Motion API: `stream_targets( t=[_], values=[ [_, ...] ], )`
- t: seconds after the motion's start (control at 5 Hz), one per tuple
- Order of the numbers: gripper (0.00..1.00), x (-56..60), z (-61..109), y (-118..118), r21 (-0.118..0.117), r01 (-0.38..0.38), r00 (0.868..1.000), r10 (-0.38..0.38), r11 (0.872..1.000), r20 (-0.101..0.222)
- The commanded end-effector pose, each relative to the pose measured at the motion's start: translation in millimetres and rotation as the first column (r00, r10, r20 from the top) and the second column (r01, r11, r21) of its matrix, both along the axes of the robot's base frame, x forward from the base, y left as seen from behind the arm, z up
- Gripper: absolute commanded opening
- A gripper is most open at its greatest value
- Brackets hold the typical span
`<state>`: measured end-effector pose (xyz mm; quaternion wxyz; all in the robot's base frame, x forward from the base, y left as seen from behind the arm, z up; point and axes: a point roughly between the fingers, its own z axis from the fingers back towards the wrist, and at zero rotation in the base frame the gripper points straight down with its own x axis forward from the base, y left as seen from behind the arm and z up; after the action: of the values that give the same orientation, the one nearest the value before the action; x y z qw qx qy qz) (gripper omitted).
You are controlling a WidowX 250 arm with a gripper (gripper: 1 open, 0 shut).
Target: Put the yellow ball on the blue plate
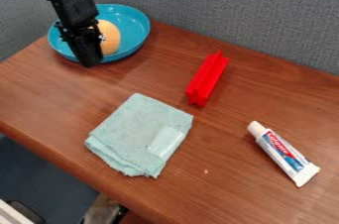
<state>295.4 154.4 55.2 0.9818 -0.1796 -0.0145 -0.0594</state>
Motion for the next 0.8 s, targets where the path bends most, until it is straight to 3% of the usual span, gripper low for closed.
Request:
stream_targets(
  t=[0.0,0.2,0.4,0.6],
  values=[
    [1.0,8.5,13.0,12,0.022,-0.032,0.999,0.031,0.999,0.044],
    [1.0,10.8,10.2,14,0.019,-0.04,0.999,0.039,0.999,0.035],
    [1.0,15.9,24.5,18,0.063,-0.046,0.998,0.042,0.997,0.054],
    [1.0,23.0,29.8,23,0.088,-0.036,0.997,0.031,0.995,0.065]
  ],
)
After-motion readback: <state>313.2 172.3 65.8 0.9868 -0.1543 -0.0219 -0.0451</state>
